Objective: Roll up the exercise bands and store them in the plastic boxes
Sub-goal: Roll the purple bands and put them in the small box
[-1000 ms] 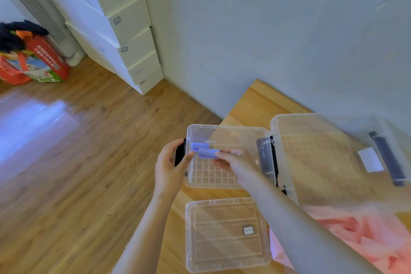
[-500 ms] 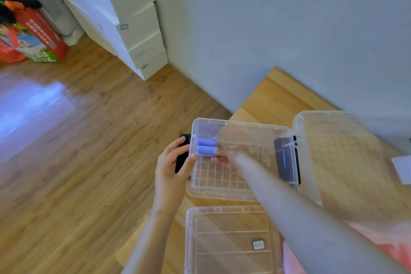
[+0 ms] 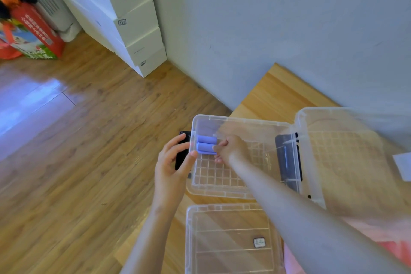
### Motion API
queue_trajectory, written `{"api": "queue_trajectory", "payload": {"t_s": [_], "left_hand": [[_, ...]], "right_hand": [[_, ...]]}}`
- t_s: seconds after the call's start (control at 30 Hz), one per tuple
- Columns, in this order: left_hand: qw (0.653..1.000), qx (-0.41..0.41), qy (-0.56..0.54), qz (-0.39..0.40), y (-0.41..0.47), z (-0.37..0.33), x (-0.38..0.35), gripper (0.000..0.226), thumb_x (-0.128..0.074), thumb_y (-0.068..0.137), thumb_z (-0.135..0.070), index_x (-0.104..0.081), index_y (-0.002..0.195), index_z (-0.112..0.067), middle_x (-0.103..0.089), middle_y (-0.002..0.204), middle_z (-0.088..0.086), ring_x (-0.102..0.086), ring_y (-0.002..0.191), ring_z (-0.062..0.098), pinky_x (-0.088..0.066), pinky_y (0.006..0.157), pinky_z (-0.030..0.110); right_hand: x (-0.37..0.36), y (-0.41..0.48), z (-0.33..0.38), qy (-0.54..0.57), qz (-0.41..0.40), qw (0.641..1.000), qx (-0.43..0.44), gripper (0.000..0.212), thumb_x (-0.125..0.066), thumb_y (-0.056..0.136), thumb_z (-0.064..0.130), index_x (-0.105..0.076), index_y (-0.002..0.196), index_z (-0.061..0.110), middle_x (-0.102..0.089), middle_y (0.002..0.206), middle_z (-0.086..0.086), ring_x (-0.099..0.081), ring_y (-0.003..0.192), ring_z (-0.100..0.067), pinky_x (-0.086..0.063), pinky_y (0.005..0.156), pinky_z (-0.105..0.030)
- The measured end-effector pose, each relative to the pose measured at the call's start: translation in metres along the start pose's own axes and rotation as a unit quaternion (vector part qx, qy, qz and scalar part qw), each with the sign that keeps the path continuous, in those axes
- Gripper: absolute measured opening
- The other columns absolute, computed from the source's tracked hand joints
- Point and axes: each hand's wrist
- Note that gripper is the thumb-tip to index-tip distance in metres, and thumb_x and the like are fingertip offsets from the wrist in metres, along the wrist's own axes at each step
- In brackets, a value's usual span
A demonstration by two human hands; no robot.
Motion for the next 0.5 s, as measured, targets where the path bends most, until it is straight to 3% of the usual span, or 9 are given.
{"api": "queue_trajectory", "payload": {"t_s": [0.13, 0.23, 0.5], "left_hand": [[1.000, -0.002, 0.000, 0.002, -0.0001, -0.0002, 0.0002, 0.025, -0.062, 0.074, -0.058, -0.072, 0.094, -0.047, -0.057, 0.128, -0.027, -0.050, 0.126, 0.004, -0.043, 0.105, 0.047], [1.000, -0.004, 0.000, 0.002, 0.0004, -0.0004, -0.0002, 0.023, -0.062, 0.074, -0.058, -0.072, 0.093, -0.049, -0.057, 0.128, -0.025, -0.051, 0.126, 0.007, -0.043, 0.104, 0.049], [1.000, -0.008, -0.003, 0.005, 0.0005, 0.0011, 0.0001, 0.021, -0.063, 0.076, -0.055, -0.072, 0.093, -0.049, -0.057, 0.129, -0.026, -0.050, 0.126, 0.003, -0.043, 0.104, 0.049]], "right_hand": [[0.0030, -0.0029, -0.0011, -0.031, -0.012, 0.999, 0.019, 0.017, -0.060, 0.086, 0.014, -0.052, 0.072, 0.016, -0.069, 0.069, -0.006, -0.066, 0.060, -0.019, -0.055, 0.073, -0.030], [0.0042, -0.0031, -0.0015, -0.029, -0.001, 1.000, 0.010, 0.015, -0.061, 0.087, 0.012, -0.054, 0.074, 0.015, -0.066, 0.064, -0.003, -0.063, 0.054, -0.014, -0.053, 0.068, -0.026], [0.0022, 0.0002, -0.0001, 0.025, 0.012, 0.999, -0.043, 0.018, -0.067, 0.085, 0.012, -0.053, 0.074, 0.014, -0.067, 0.055, -0.002, -0.071, 0.066, -0.018, -0.055, 0.086, -0.035]]}}
Point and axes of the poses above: each hand's wrist, its own y-axis towards the middle knuckle, its own x-axis out of the back of the hand, z = x × y
